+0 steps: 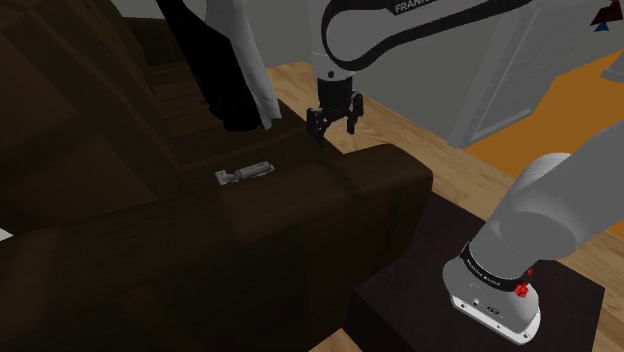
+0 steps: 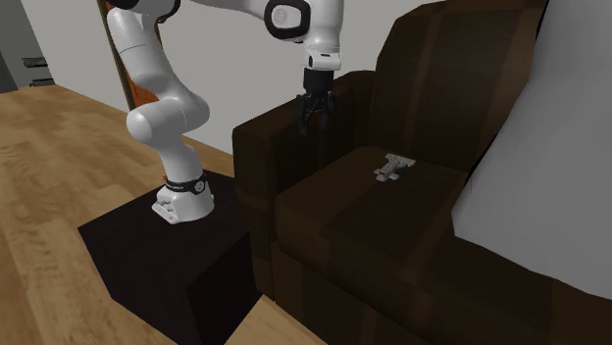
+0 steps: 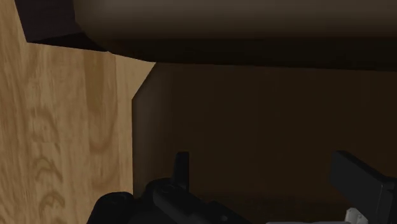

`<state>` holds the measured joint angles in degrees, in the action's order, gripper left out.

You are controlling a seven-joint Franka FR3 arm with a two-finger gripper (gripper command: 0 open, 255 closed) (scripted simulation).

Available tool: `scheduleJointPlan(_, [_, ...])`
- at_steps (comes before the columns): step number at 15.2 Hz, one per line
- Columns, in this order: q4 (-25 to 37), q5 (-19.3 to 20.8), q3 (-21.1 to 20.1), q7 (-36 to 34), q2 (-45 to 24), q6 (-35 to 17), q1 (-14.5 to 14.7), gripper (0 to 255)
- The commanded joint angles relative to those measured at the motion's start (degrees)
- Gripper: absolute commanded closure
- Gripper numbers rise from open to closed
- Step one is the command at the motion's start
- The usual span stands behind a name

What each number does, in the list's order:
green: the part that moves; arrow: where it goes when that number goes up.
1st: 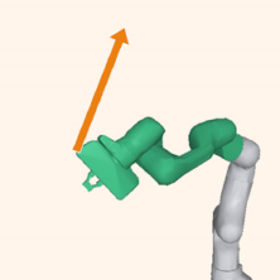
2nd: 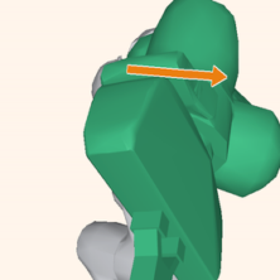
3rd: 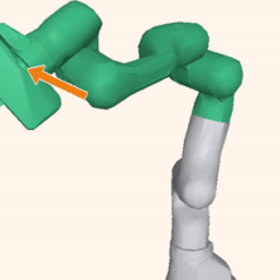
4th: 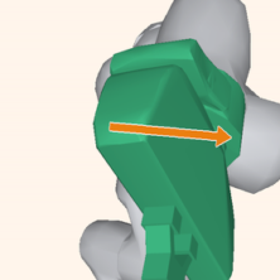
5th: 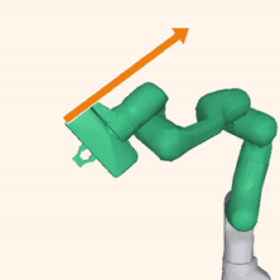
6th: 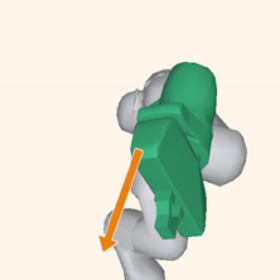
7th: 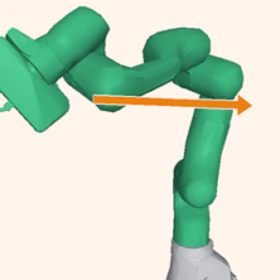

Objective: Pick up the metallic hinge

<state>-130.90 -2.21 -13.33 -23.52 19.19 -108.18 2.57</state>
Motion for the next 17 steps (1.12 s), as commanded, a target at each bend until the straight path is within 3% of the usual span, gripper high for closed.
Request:
scheduleJointPlan(1, [1.63, 0.61, -1.42, -2.38, -3.89, -2.31, 0.13, 0])
scheduleJointPlan(9, [13.54, 6.47, -5.73, -12.86, -21.54, -7.36, 1.64, 0])
scheduleJointPlan(17, [30.95, 14.22, -6.02, -21.96, -40.31, -7.17, 6.35, 0])
